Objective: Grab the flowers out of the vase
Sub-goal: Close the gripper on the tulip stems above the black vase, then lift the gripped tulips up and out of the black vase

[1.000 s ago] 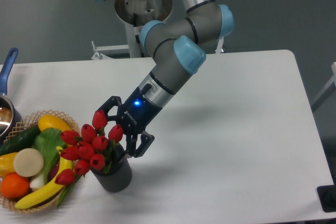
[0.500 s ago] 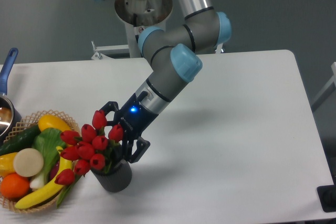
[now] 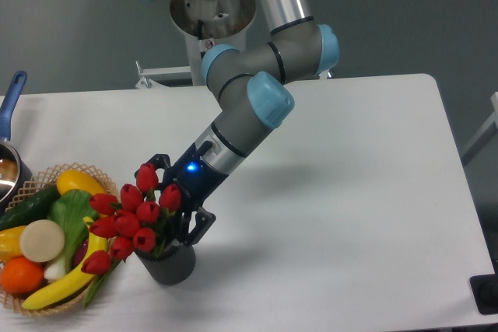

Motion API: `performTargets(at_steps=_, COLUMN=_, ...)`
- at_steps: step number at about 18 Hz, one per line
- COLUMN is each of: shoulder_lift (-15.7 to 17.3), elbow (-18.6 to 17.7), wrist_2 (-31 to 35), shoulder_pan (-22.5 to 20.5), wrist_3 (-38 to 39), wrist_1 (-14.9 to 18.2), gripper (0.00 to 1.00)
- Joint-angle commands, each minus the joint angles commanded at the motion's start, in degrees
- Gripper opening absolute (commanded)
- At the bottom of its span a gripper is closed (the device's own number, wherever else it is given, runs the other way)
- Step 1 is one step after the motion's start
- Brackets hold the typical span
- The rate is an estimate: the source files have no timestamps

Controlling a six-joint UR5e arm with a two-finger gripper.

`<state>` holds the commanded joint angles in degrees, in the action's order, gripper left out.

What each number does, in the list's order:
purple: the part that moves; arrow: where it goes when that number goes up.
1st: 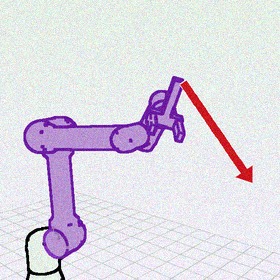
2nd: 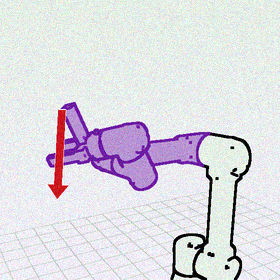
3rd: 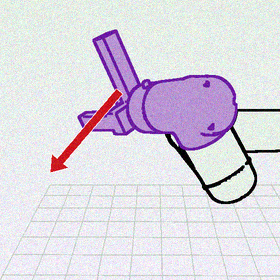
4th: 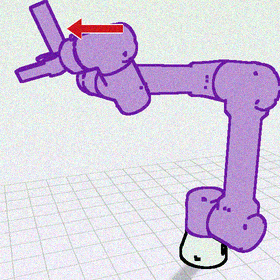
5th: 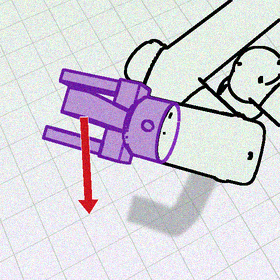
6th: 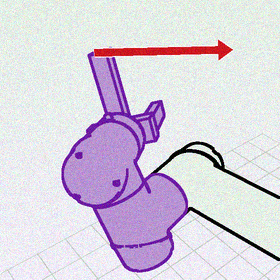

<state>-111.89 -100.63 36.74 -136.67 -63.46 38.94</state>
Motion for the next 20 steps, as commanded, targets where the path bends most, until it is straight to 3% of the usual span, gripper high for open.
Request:
performTargets(at_steps=2, shoulder_lift=0.0, elbow=-0.3, wrist_2=0.0, shoulder_pan=0.0, wrist_3=0.0, wrist_1=0.0, gripper=0.67)
performTargets(at_steps=6, shoulder_lift=0.2, elbow=-0.3, wrist_2=0.0, shoulder_pan=-0.1, wrist_3=0.0, wrist_1=0.0, gripper=0.56)
performTargets(at_steps=16, shoulder_lift=0.6, elbow=0.2, wrist_2=-0.7, shoulder_pan=-1.1, wrist_3=3.4, wrist_1=0.0, gripper=0.53)
performTargets(at_steps=20, shoulder_lift=2.4, elbow=0.6, wrist_2=-0.9, shoulder_pan=-1.7, wrist_3=6.0, wrist_1=0.0, gripper=0.51)
